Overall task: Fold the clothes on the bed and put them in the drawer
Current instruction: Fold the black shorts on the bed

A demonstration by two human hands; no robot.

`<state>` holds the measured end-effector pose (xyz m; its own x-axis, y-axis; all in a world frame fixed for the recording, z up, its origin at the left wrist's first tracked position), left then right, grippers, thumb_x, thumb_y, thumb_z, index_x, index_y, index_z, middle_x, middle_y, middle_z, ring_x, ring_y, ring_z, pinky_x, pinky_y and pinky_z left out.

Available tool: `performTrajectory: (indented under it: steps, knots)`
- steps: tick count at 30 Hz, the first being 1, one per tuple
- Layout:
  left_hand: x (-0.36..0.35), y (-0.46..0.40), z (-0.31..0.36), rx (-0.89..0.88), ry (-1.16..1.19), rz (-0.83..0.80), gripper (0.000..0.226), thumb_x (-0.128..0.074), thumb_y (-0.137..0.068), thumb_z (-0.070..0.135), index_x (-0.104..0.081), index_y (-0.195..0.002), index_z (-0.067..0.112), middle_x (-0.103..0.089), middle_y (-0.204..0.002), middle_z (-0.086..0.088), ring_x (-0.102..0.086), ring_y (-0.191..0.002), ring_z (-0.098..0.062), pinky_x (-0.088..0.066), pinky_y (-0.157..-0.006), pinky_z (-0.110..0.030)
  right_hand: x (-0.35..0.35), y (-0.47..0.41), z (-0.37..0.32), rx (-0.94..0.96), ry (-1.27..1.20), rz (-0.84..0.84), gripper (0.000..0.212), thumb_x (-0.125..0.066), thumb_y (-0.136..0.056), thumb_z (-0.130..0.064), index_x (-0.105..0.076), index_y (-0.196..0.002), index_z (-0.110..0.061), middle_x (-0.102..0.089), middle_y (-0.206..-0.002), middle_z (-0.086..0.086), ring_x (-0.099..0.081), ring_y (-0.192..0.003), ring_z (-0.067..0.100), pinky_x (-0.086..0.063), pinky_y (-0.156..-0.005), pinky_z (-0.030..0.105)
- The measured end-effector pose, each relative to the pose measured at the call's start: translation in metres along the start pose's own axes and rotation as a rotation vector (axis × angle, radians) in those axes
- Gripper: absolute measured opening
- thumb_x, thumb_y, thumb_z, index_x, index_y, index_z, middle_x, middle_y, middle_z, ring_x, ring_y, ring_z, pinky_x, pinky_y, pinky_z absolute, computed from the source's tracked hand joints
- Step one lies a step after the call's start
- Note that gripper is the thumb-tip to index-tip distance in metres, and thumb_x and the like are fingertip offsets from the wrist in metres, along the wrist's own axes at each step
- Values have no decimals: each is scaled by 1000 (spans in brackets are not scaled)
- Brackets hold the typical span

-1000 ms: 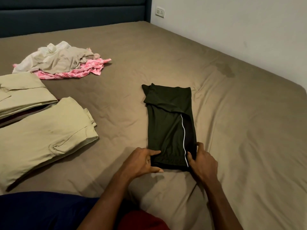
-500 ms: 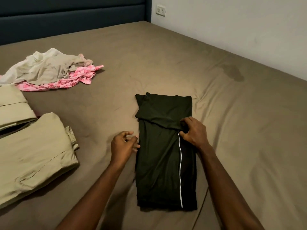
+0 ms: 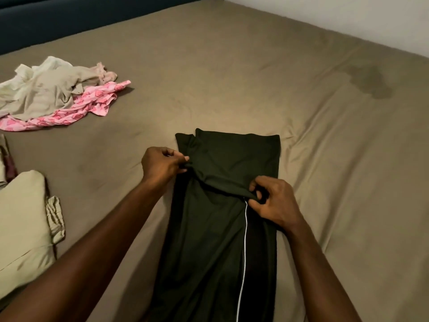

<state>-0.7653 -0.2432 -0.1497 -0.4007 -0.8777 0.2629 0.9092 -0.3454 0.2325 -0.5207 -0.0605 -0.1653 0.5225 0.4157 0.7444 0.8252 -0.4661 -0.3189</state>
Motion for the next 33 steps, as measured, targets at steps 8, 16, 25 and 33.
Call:
performTrajectory:
  steps: [8,16,25,33]
  knots:
    - [-139,-20,51,191,480,-124,13,-78,-77,-14,-68,-83,-9,-72,-81,-14,-72,-75,-22,-58,-57,-20,10,-1,19,-74,-3,197,16,-73,-85,-35,-62,-82,-24,-52,-65,-11,-54,-57,12,-47,-52,33]
    - [-253,-33,84,-48,104,-245,23,-85,-79,0,-69,-90,-13,-75,-90,-20,-75,-70,-22,-64,-65,-31,20,7,66,-507,-103,300,26,-77,-88,-36,-64,-75,-18,-54,-53,-7,-57,-53,19,-49,-52,35]
    - [-131,-41,82,-447,-574,189,18,-74,-91,31,-70,-108,25,-72,-100,8,-67,-88,-8,-59,-85,-36,20,10,70,-606,57,255,23,-61,-98,-43,-64,-85,-24,-64,-66,-6,-62,-62,18,-54,-63,36]
    - [-57,-75,14,-197,-523,51,36,-79,-82,52,-74,-101,21,-72,-104,3,-68,-92,-13,-60,-88,-43,23,8,63,-581,12,319,20,-71,-93,-39,-67,-84,-21,-57,-59,-9,-60,-59,19,-53,-59,36]
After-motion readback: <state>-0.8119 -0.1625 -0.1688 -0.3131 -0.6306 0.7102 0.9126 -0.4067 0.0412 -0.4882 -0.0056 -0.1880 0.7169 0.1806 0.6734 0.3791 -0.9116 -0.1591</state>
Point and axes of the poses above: each hand's wrist, its own y-axis away from the middle knuckle, its own x-axis out of the back of the hand, z = x × y, the point moved 9 cm from there along -y, towards the middle knuckle
